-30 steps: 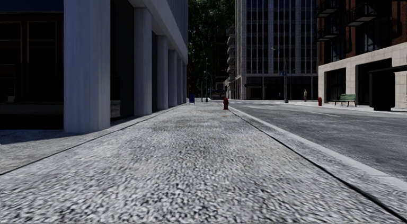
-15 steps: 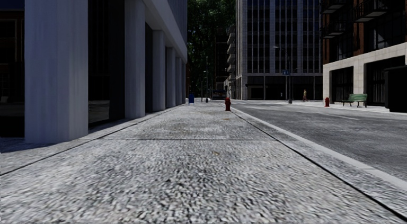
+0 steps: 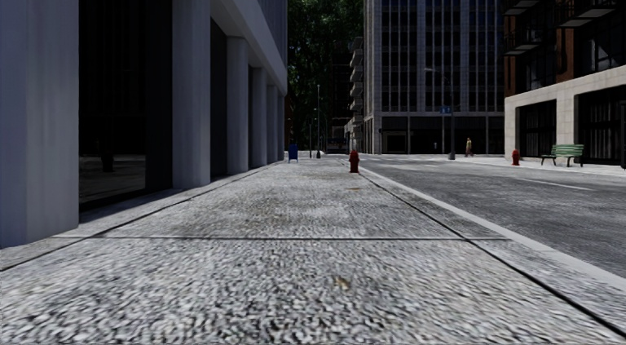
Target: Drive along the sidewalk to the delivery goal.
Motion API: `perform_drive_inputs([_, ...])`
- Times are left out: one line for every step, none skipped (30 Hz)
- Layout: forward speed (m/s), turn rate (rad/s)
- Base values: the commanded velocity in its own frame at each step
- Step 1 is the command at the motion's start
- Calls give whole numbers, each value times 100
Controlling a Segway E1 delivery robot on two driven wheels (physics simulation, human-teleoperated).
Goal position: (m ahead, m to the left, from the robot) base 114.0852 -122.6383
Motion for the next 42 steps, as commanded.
perform_drive_inputs([200, 0])
perform_drive_inputs([200, 0])
perform_drive_inputs([200, 0])
perform_drive_inputs([200, 0])
perform_drive_inputs([200, 0])
perform_drive_inputs([200, 0])
perform_drive_inputs([200, 0])
perform_drive_inputs([200, 0])
perform_drive_inputs([200, 0])
perform_drive_inputs([200, 0])
perform_drive_inputs([200, 0])
perform_drive_inputs([200, 0])
perform_drive_inputs([200, 0])
perform_drive_inputs([200, 0])
perform_drive_inputs([200, 0])
perform_drive_inputs([200, 0])
perform_drive_inputs([200, 0])
perform_drive_inputs([200, 0])
perform_drive_inputs([200, 0])
perform_drive_inputs([200, 0])
perform_drive_inputs([200, 0])
perform_drive_inputs([200, 0])
perform_drive_inputs([200, 0])
perform_drive_inputs([200, 0])
perform_drive_inputs([200, 0])
perform_drive_inputs([200, 0])
perform_drive_inputs([200, 0])
perform_drive_inputs([200, 0])
perform_drive_inputs([200, 0])
perform_drive_inputs([200, 0])
perform_drive_inputs([200, 0])
perform_drive_inputs([200, 0])
perform_drive_inputs([200, 0])
perform_drive_inputs([200, 0])
perform_drive_inputs([200, 0])
perform_drive_inputs([200, 0])
perform_drive_inputs([200, 0])
perform_drive_inputs([200, 0])
perform_drive_inputs([200, 0])
perform_drive_inputs([200, 0])
perform_drive_inputs([200, 0])
perform_drive_inputs([200, 0])
